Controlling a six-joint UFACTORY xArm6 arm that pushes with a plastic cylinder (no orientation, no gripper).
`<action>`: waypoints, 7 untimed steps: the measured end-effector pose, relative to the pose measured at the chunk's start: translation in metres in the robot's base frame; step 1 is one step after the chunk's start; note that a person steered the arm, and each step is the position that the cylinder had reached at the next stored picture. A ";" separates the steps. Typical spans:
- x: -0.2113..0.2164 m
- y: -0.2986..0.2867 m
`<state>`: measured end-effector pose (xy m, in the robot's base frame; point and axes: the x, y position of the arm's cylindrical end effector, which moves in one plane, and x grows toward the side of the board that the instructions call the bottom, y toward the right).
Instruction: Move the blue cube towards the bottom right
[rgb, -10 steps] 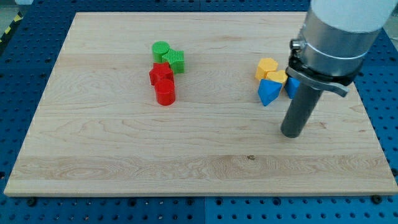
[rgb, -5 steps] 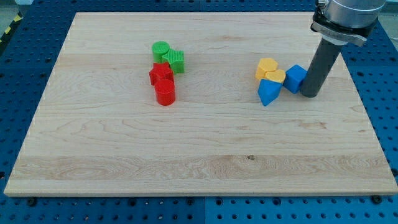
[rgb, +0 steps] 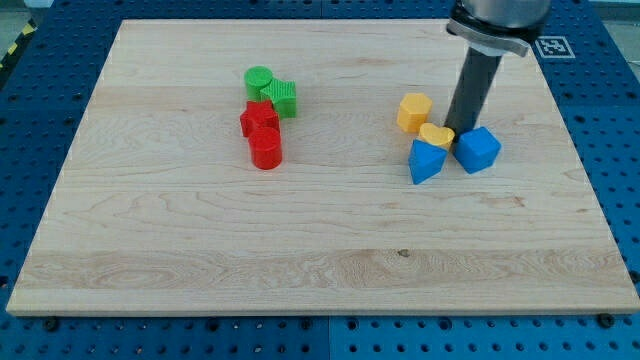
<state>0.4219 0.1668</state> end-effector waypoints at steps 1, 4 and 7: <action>-0.007 0.007; 0.041 0.017; 0.031 -0.068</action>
